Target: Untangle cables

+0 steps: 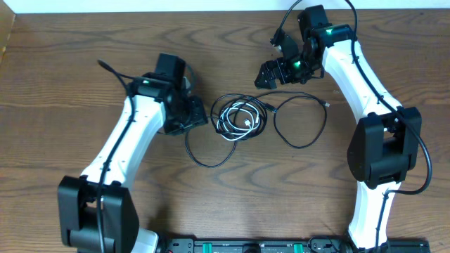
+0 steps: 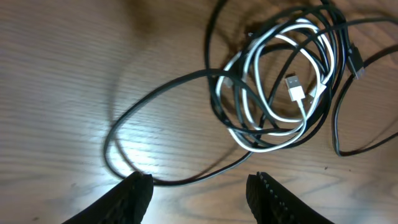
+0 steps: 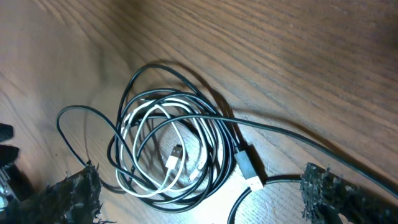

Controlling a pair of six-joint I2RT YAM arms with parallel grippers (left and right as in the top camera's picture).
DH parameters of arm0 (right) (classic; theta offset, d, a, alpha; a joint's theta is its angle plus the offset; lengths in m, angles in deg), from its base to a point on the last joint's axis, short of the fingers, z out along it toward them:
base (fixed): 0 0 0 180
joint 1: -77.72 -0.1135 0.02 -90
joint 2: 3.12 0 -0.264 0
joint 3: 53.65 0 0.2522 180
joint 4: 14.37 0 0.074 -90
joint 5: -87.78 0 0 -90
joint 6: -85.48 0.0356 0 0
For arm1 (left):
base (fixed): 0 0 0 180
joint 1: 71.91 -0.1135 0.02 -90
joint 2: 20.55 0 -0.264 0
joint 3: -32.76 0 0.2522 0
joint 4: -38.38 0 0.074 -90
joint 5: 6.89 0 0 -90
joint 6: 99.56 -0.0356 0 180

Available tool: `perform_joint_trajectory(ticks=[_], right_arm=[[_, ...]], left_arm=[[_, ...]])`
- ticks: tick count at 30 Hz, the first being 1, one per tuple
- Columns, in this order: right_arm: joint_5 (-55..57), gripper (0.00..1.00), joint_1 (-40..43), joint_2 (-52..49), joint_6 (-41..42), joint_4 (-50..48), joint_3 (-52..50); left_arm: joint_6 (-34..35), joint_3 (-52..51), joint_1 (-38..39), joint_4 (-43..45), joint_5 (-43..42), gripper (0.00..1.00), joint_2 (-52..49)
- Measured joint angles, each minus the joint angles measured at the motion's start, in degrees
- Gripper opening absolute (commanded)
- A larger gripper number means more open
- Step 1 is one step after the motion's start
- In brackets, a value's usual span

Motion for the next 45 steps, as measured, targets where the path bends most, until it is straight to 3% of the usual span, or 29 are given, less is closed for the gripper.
perform_joint_trajectory(ticks=[8,10,11,19,22,30,45], right_arm=[[0.0,0.99,-0.1,0.0,0.0,1.9,0.0],[0.0,0.99,-0.3,0.0,0.0,1.9,0.0],[0.0,0.99,-0.3,0.0,0.0,1.9,0.0],[0.0,0.99,-0.4,0.0,1.9,2.0,0.0],[0.0,0.99,-0.4,0.0,2.2,2.0,0.0],[0.4,0.99,-0.4,0.0,2.3,1.9,0.0],[1.7,0.99,-3.1,0.0,2.6,-0.4,-1.3]], left_arm=[[5.4,0.0,5.6,7.5,-0.2,0.51,-13.5],[6.3,0.0,6.0,8.6,-0.3,0.23,-15.6],[6.5,0.0,6.0,9.0,-0.4,0.18,-16.4],[7.6,0.0,6.0,10.6,-0.3,0.20,-14.3],[7.9,0.0,6.0,11.1,-0.2,0.41,-8.8],[9.7,0.0,6.0,11.1,3.1,0.43,-7.3],[13.3,0.0,6.0,15.6,4.6,0.43,-14.5]])
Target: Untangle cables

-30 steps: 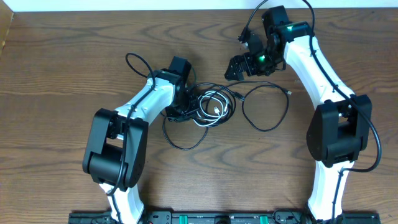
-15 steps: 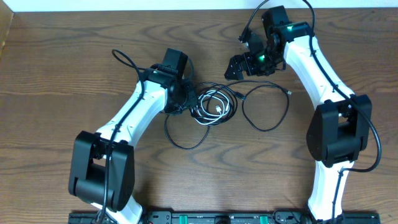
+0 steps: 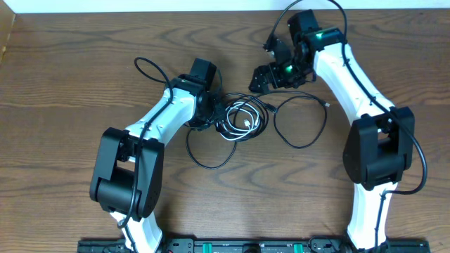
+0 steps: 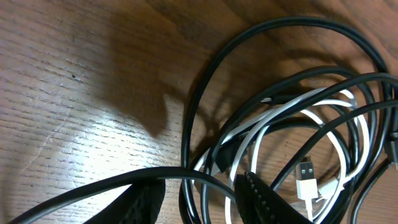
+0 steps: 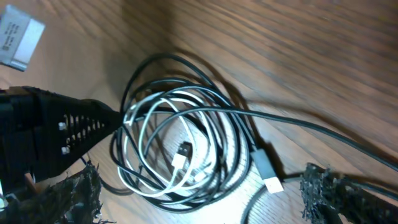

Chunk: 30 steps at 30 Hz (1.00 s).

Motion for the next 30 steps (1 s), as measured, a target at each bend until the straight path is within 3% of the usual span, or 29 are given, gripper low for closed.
perform_joint_trajectory(ticks=[10,18,28,29,30], right_arm=[[0.9,0.99,-2.2,0.0,0.0,-0.2,0.0],[1.0,0.99,-3.5,0.0,0.0,-1.3,0.0],[1.0,0.99,-4.0,0.0,0.0,-2.9,0.0],[1.0,0.99,-4.0,0.0,0.0,-2.9,0.0],[1.0,0.99,-4.0,0.0,0.0,-3.0,0.0]], left_arm=[[0.0,0.0,0.3,-4.5,-0.3,0.42,0.0],[2.5,-0.1,0.3,2.4,1.2,0.44,0.0],[7.7,-0.1,0.9,1.9,3.5,0.44,-0.5],[8.7,-0.1,1.0,1.9,4.1,0.40,-0.9],[9.7,-0.1,1.2,1.9,4.5,0.21,-1.6]])
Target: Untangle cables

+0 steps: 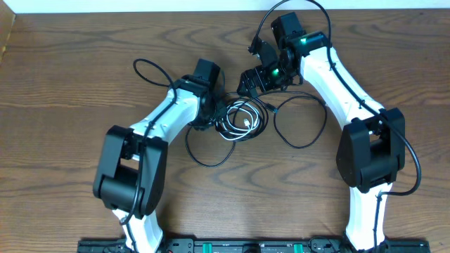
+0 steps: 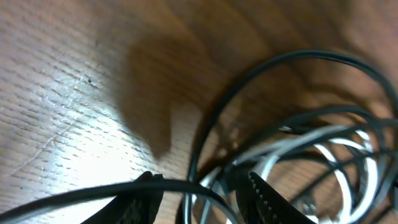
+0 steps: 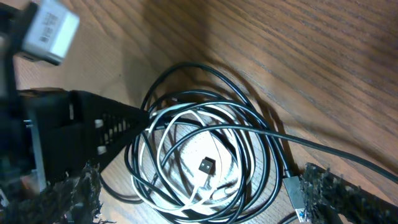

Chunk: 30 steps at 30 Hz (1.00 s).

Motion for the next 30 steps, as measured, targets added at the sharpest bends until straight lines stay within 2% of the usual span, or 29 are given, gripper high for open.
perform_joint_trajectory(ticks=[1,3,8,11,15,20,25,26,28,30], right_arm=[[0.0,0.99,0.0,0.0,0.0,0.0,0.0],[0.0,0.98,0.0,0.0,0.0,0.5,0.0],[-0.2,0.70,0.0,0.0,0.3,1.0,0.0],[-2.3,0.59,0.3,0.0,0.2,1.9,0.0],[-8.2,0.64,1.8,0.0,0.2,2.4,0.0],[-18.6,0.61,4.7,0.0,0.3,3.2,0.0],[-22.9,0.51,4.4,0.0,3.1,2.1,0.0],[-23.2,0.51,4.1,0.0,3.3,1.5,0.0],[-23.6,0.57,2.9,0.0,3.2,1.4,0.0],[-23.8,0.58,1.9,0.0,2.4,1.4,0.0]], left_arm=[[1.2,0.0,0.1,0.0,0.4,0.08,-0.5],[3.2,0.0,0.1,0.8,0.9,0.08,-1.7],[3.8,0.0,0.0,3.7,-1.0,0.07,-1.8],[1.2,0.0,-0.9,4.0,-4.0,0.08,0.5],[-2.2,0.0,-2.7,1.6,-5.4,0.08,10.4],[-7.6,0.0,-3.1,1.7,-5.5,0.08,22.1],[-15.3,0.0,-3.1,1.9,-5.7,0.08,26.6],[-17.7,0.0,-3.1,1.9,-6.4,0.08,26.6],[-20.9,0.0,-3.1,1.7,-8.6,0.08,26.6],[-22.2,0.0,-3.2,1.6,-10.7,0.08,26.6]])
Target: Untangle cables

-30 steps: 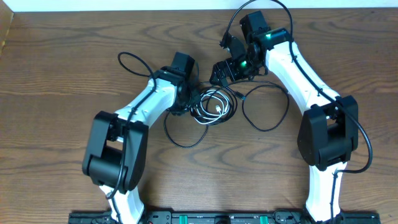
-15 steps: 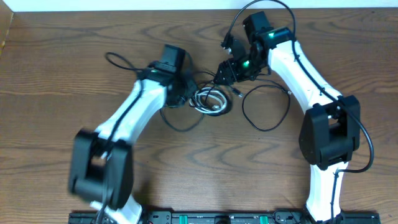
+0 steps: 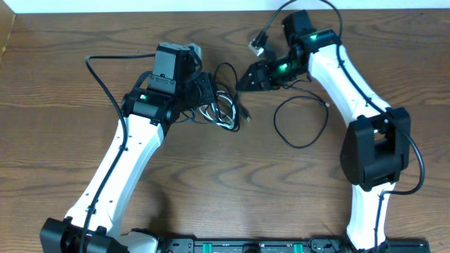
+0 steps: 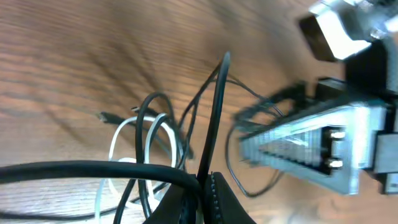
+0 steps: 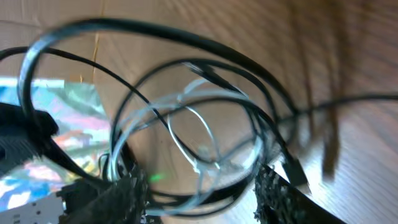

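Note:
The tangle [image 3: 223, 109] of black and white cables hangs off the table between both grippers. My left gripper [image 3: 206, 90] is shut on a thick black strand [image 4: 93, 167] at the tangle's left side, its jaws [image 4: 204, 193] pressed together on it. White loops [image 4: 114, 144] dangle below. My right gripper [image 3: 244, 77] reaches in from the right. In the blurred right wrist view its fingers [image 5: 127, 193] stand apart, and black and white strands [image 5: 199, 140] cross the gap [image 5: 199, 199] between them. A black loop [image 3: 301, 146] of the same cable lies on the table to the right.
The wooden table [image 3: 70, 154] ends at a white wall strip [image 3: 140, 5] at the back. A black equipment rail [image 3: 246, 246] runs along the front edge. My left arm's own black lead [image 3: 105, 65] arcs over the table's left part.
My left gripper was open at the tangle's left edge on the table; now it is shut on a black strand and the tangle is raised and shifted left. My right fingers stand closer together, around strands.
Both grippers were open and apart from the coil, which lay flat mid-table. Then my left gripper was at the coil's left edge and the right hovered above it. By now the left has taken a black strand and the coil is lifted between the grippers.

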Controlling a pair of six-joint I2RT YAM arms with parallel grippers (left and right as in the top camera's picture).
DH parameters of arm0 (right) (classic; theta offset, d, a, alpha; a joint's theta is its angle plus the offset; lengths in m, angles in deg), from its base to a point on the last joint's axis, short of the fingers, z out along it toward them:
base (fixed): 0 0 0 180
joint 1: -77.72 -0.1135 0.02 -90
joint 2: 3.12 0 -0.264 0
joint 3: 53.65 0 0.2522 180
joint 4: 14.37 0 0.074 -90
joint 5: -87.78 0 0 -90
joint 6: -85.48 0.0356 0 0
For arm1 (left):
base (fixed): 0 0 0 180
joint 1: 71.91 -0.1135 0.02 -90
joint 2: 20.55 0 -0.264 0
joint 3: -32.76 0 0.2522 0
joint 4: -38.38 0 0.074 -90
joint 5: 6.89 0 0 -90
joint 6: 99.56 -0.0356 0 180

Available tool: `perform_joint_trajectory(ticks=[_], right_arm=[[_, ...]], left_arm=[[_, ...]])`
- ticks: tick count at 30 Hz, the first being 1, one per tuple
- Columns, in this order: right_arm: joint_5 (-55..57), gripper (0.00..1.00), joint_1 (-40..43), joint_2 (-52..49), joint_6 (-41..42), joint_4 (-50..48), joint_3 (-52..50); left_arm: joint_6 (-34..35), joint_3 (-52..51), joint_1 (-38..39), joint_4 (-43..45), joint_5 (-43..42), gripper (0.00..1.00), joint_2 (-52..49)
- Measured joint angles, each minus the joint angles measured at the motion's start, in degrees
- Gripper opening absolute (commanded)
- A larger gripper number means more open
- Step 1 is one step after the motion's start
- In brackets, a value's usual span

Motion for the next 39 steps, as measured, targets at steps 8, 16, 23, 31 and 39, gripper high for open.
perform_joint_trajectory(ticks=[8,16,23,31,39], right_arm=[[-1.5,0.51,-3.7,0.0,-13.8,1.8,0.0],[-8.0,0.56,-3.5,0.0,-33.9,10.3,-0.1],[-10.2,0.61,-1.7,0.0,-49.9,16.8,-0.2],[-6.7,0.66,-2.7,0.0,-54.3,16.8,-0.2],[-3.1,0.68,-3.0,0.0,-55.0,16.8,-0.2]], left_arm=[[12.3,0.0,-8.4,-1.1,-8.6,0.08,0.0],[26.0,0.0,-13.9,-1.5,-19.5,0.08,0.0],[38.7,0.0,-14.4,-1.6,-21.9,0.08,0.0],[47.2,0.0,-14.4,-1.5,-26.3,0.07,0.0],[48.7,0.0,-15.9,-1.4,-27.4,0.08,0.0]])
